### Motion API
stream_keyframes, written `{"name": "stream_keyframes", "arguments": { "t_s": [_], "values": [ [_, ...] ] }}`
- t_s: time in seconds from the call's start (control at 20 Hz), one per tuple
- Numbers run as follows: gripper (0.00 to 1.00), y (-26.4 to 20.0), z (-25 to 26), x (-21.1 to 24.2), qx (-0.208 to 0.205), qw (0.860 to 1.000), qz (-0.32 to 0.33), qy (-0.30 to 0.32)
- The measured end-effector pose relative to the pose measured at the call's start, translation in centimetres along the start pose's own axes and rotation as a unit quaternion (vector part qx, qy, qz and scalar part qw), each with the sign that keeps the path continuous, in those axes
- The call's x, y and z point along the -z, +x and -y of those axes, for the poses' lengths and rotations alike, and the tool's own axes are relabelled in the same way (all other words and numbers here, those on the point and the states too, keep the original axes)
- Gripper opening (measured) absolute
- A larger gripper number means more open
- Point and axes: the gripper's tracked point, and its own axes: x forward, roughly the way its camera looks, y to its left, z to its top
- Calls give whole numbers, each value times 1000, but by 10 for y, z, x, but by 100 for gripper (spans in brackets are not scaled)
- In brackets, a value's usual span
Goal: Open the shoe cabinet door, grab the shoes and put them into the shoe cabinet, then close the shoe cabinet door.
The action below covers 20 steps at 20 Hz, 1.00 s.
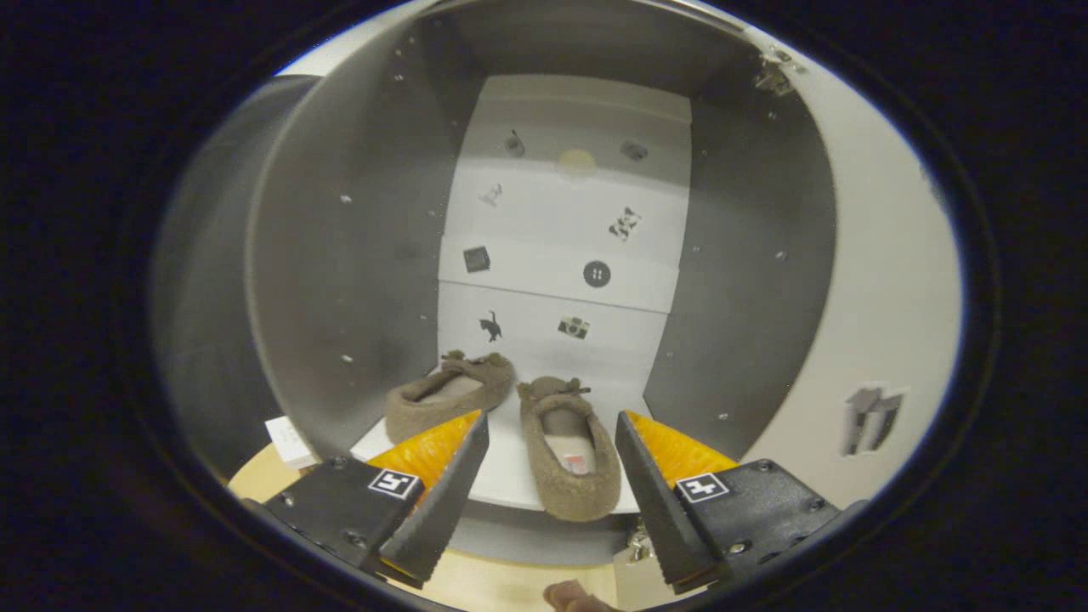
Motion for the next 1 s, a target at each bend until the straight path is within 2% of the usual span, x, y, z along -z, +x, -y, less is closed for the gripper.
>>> {"name": "stream_keyframes", "arguments": {
  "t_s": [0.15,0.4,0.65,0.8,1.0],
  "values": [
    [96,-71,-5,-20,7,999,47,3],
    [100,-219,-17,-38,8,995,101,1],
    [100,-332,-50,-35,-60,993,101,-24],
    [100,-391,-47,-22,-83,990,108,-36],
    [100,-468,-27,6,-105,985,135,-15]
  ]
}}
